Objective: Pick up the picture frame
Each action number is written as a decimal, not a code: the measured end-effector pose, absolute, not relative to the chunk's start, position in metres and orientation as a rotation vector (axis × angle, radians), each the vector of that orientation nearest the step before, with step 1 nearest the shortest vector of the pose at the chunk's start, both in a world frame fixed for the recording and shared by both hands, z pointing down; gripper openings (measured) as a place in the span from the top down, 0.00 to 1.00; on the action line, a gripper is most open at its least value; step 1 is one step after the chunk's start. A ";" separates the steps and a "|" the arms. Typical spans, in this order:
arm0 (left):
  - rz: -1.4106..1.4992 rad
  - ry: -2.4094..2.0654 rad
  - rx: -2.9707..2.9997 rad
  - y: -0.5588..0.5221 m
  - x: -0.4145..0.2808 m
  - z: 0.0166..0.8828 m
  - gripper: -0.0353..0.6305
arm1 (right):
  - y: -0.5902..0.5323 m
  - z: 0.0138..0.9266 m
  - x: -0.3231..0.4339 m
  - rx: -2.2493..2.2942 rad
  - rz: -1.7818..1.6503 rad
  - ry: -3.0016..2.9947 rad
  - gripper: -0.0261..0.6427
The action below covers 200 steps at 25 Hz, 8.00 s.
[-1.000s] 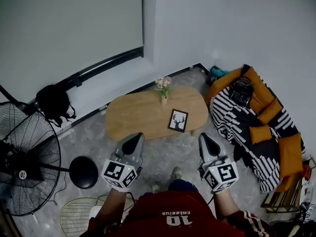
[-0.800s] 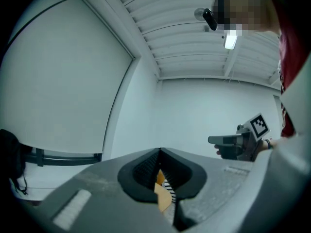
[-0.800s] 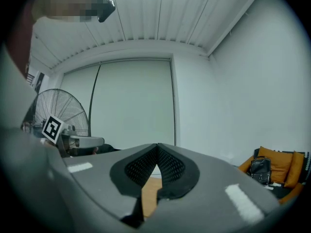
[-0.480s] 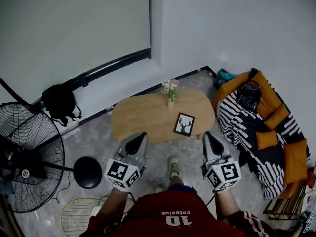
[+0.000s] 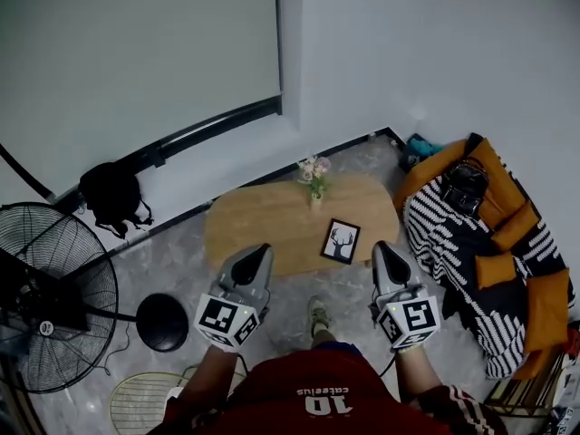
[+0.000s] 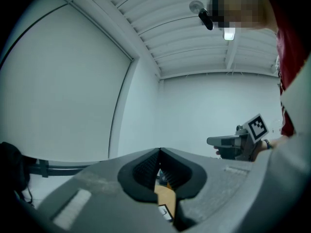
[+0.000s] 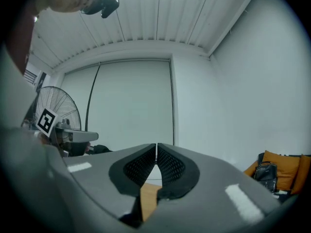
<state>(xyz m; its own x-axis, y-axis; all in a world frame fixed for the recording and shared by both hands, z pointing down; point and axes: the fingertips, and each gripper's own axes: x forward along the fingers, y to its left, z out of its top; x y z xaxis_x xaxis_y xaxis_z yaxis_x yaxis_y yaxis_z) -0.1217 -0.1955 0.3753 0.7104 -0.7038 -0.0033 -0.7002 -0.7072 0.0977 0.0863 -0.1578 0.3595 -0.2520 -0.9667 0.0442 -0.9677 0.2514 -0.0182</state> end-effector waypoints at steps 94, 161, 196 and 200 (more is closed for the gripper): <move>0.168 -0.931 2.746 -0.368 -0.002 0.706 0.94 | -0.353 1.037 0.254 2.009 0.864 -1.669 0.76; -0.053 -1.321 2.827 -0.211 -0.139 0.375 0.94 | -0.214 0.387 0.098 1.913 0.180 -2.581 0.87; -0.160 -1.299 2.854 -0.119 -0.192 0.336 0.94 | -0.098 0.308 0.042 2.004 0.078 -2.611 0.87; -0.169 -1.288 2.858 -0.118 -0.191 0.334 0.94 | -0.098 0.306 0.041 2.012 0.079 -2.611 0.87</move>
